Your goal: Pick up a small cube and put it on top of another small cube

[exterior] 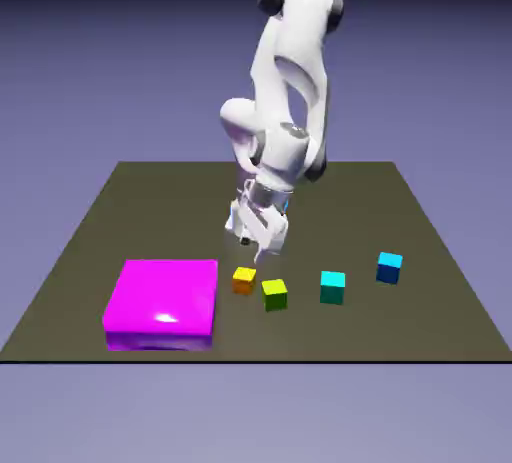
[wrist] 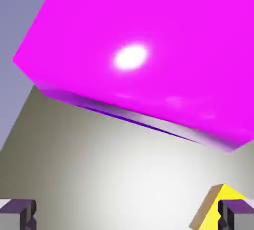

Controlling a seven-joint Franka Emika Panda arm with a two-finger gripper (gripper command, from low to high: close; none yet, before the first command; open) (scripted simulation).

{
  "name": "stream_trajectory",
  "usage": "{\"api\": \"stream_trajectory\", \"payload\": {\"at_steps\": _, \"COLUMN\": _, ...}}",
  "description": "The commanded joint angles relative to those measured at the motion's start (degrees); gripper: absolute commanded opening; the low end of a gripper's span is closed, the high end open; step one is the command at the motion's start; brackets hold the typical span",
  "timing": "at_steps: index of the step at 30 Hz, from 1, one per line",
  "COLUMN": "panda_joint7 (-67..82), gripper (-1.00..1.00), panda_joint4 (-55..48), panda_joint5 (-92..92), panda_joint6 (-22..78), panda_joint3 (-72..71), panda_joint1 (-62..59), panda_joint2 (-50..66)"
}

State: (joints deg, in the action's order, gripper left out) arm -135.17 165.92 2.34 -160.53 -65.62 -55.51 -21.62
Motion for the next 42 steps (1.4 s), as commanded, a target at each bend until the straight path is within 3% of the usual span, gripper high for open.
{"api": "stream_trajectory", "payload": {"at_steps": 1, "panda_joint7": -2.50, "gripper": 0.00, "panda_joint4": 0.13, "panda_joint5": 0.06, "panda_joint6": 0.36, "panda_joint3": -1.77, "panda_joint1": -1.51, "panda_joint2": 0.30}}
{"api": "stream_trajectory", "payload": {"at_steps": 13, "panda_joint7": -30.84, "gripper": 0.00, "panda_joint4": 1.64, "panda_joint5": 0.78, "panda_joint6": 4.48, "panda_joint3": -21.83, "panda_joint1": -18.69, "panda_joint2": 3.67}}
{"api": "stream_trajectory", "payload": {"at_steps": 36, "panda_joint7": -30.67, "gripper": 0.00, "panda_joint4": -0.21, "panda_joint5": -1.13, "panda_joint6": -10.63, "panda_joint3": -64.65, "panda_joint1": -62.68, "panda_joint2": -3.23}}
{"api": "stream_trajectory", "payload": {"at_steps": 37, "panda_joint7": -30.67, "gripper": -1.00, "panda_joint4": -0.21, "panda_joint5": -1.13, "panda_joint6": -10.63, "panda_joint3": -64.65, "panda_joint1": -62.68, "panda_joint2": -3.23}}
{"api": "stream_trajectory", "payload": {"at_steps": 42, "panda_joint7": -30.70, "gripper": -1.00, "panda_joint4": 0.14, "panda_joint5": -0.77, "panda_joint6": -7.78, "panda_joint3": -56.58, "panda_joint1": -54.38, "panda_joint2": -1.93}}
